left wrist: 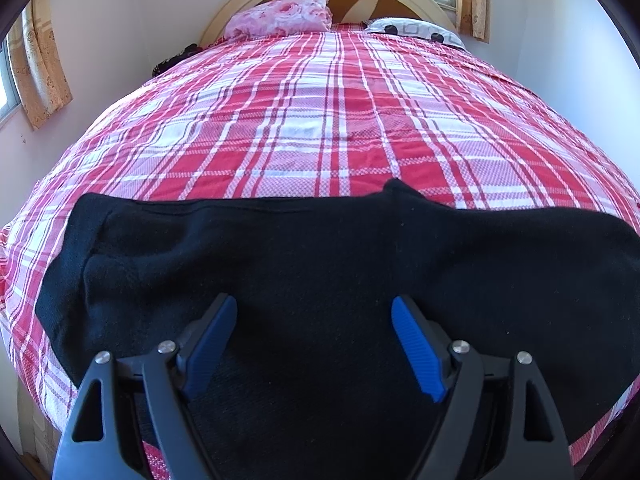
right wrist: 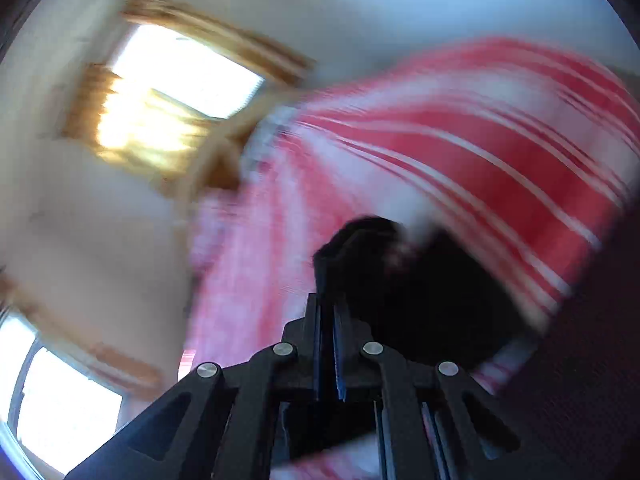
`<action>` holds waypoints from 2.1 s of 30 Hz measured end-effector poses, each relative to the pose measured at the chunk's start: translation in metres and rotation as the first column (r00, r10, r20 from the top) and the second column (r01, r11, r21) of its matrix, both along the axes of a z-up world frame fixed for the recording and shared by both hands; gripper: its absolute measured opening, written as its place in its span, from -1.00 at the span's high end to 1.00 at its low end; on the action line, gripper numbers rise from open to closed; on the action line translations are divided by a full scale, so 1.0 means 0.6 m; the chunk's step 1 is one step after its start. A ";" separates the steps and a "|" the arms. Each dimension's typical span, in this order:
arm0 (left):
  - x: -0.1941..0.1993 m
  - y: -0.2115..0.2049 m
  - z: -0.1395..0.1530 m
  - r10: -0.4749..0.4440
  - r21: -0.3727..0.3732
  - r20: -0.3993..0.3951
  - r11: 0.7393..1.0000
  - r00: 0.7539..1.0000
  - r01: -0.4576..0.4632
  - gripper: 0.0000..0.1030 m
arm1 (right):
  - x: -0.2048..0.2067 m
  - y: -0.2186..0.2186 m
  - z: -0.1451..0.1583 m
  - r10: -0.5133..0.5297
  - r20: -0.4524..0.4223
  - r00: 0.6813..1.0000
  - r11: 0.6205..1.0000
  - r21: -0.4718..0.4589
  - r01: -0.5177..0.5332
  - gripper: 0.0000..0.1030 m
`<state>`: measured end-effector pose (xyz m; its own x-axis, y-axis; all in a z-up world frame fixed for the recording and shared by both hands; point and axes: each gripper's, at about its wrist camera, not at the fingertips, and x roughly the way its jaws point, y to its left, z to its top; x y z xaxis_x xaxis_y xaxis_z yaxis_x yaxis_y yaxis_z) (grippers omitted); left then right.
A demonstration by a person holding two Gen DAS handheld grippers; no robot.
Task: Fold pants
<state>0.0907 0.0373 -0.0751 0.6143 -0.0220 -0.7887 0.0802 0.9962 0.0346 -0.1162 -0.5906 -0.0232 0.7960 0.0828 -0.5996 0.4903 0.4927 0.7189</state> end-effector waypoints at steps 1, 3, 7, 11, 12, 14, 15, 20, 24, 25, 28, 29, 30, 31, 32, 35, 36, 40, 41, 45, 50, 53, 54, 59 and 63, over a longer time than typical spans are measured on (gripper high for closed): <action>0.000 -0.001 0.000 -0.001 -0.001 -0.001 1.000 1.000 0.001 -0.61 | -0.016 0.000 -0.017 -0.015 -0.031 0.999 1.000 0.005 0.015 0.88; 0.002 -0.003 0.000 0.001 0.001 -0.004 1.000 1.000 -0.001 -0.62 | -0.045 0.005 -0.036 -0.029 -0.075 0.997 1.000 -0.010 0.028 0.88; 0.003 -0.007 -0.001 0.009 0.007 -0.002 1.000 1.000 -0.009 -0.63 | -0.051 0.015 -0.043 -0.034 -0.162 0.986 0.998 -0.054 0.026 0.88; 0.002 -0.006 0.000 0.003 0.003 -0.001 1.000 1.000 -0.003 -0.63 | -0.030 0.012 -0.028 -0.047 -0.175 0.983 0.993 -0.115 0.027 0.85; 0.003 -0.006 -0.001 0.002 0.002 -0.001 1.000 1.000 -0.002 -0.63 | -0.027 0.013 -0.017 -0.047 -0.160 0.986 0.988 -0.155 0.022 0.85; 0.003 -0.006 0.000 0.003 0.005 -0.001 1.000 1.000 -0.003 -0.63 | -0.010 0.015 -0.002 -0.061 -0.225 0.972 0.960 -0.279 -0.005 0.82; 0.003 -0.004 -0.001 0.003 0.006 -0.001 1.000 1.000 -0.003 -0.63 | -0.003 0.015 0.002 -0.077 -0.263 0.962 0.948 -0.319 -0.011 0.78; 0.003 -0.004 -0.001 0.002 0.008 0.003 1.000 1.000 -0.002 -0.63 | -0.030 -0.028 0.031 -0.252 -0.278 0.927 0.910 -0.393 0.129 0.77; -0.009 -0.007 0.007 0.011 0.005 0.041 1.000 0.999 -0.012 -0.62 | -0.008 -0.020 0.055 -0.107 -0.154 0.982 0.924 -0.380 0.041 0.77; -0.014 -0.007 0.011 0.006 -0.010 0.047 1.000 0.999 -0.005 -0.62 | 0.009 -0.020 0.056 -0.071 -0.150 0.986 0.925 -0.381 0.008 0.77; -0.031 -0.015 0.027 -0.014 -0.037 0.085 0.999 0.996 0.017 -0.62 | 0.058 -0.023 0.044 -0.020 -0.185 0.983 0.920 -0.389 -0.055 0.77; -0.038 -0.020 0.034 -0.026 -0.036 0.106 0.999 0.994 0.030 -0.62 | 0.069 -0.025 0.036 0.002 -0.191 0.982 0.922 -0.379 -0.076 0.77; -0.041 -0.024 0.036 -0.035 -0.035 0.112 0.999 0.993 0.039 -0.62 | 0.081 -0.024 0.028 0.026 -0.198 0.980 0.925 -0.368 -0.099 0.77; -0.042 -0.030 0.036 -0.052 -0.031 0.113 0.998 0.992 0.056 -0.62 | 0.088 -0.019 0.023 0.039 -0.205 0.978 0.923 -0.367 -0.114 0.77; -0.041 -0.038 0.032 -0.067 -0.020 0.101 0.997 0.993 0.070 -0.62 | 0.097 -0.017 0.021 0.048 -0.218 0.975 0.918 -0.374 -0.129 0.77; -0.035 -0.048 0.017 -0.065 -0.004 0.076 0.998 0.995 0.066 -0.63 | 0.112 -0.018 -0.002 0.056 -0.225 0.973 0.918 -0.372 -0.139 0.77; -0.033 -0.047 0.014 -0.055 -0.014 0.073 0.998 0.996 0.056 -0.63 | 0.113 -0.020 -0.005 0.058 -0.216 0.975 0.918 -0.371 -0.137 0.77; -0.027 -0.045 0.015 -0.045 -0.029 0.063 0.998 0.997 0.047 -0.64 | 0.115 -0.016 -0.005 0.101 -0.171 0.980 0.901 -0.401 -0.163 0.78; -0.028 -0.046 0.014 -0.042 -0.028 0.062 0.999 0.997 0.044 -0.64 | 0.115 -0.016 -0.005 0.120 -0.154 0.981 0.903 -0.394 -0.172 0.81; -0.026 -0.048 0.009 -0.028 -0.028 0.054 0.999 0.998 0.030 -0.65 | 0.114 -0.015 0.013 0.097 -0.119 0.988 0.898 -0.418 -0.139 0.88; -0.022 -0.044 0.008 -0.022 -0.037 0.043 0.999 0.999 0.024 -0.70 | 0.113 -0.013 0.041 0.112 -0.114 0.987 0.881 -0.448 -0.152 0.87; -0.019 -0.042 0.006 -0.014 -0.050 0.038 0.999 0.999 0.016 -0.71 | 0.119 -0.012 0.025 0.122 -0.177 0.977 0.870 -0.454 -0.191 0.87; -0.020 -0.042 0.006 -0.014 -0.046 0.040 0.999 0.999 0.016 -0.71 | 0.119 -0.013 0.017 0.123 -0.185 0.975 0.873 -0.447 -0.195 0.87; -0.021 -0.046 0.007 -0.019 -0.029 0.042 0.999 0.999 0.021 -0.71 | 0.109 -0.027 -0.007 0.116 -0.149 0.982 0.912 -0.377 -0.164 0.86; -0.020 -0.046 0.006 -0.011 -0.031 0.040 0.999 0.999 0.012 -0.73 | 0.095 -0.033 -0.004 0.112 -0.092 0.989 0.927 -0.349 -0.137 -0.02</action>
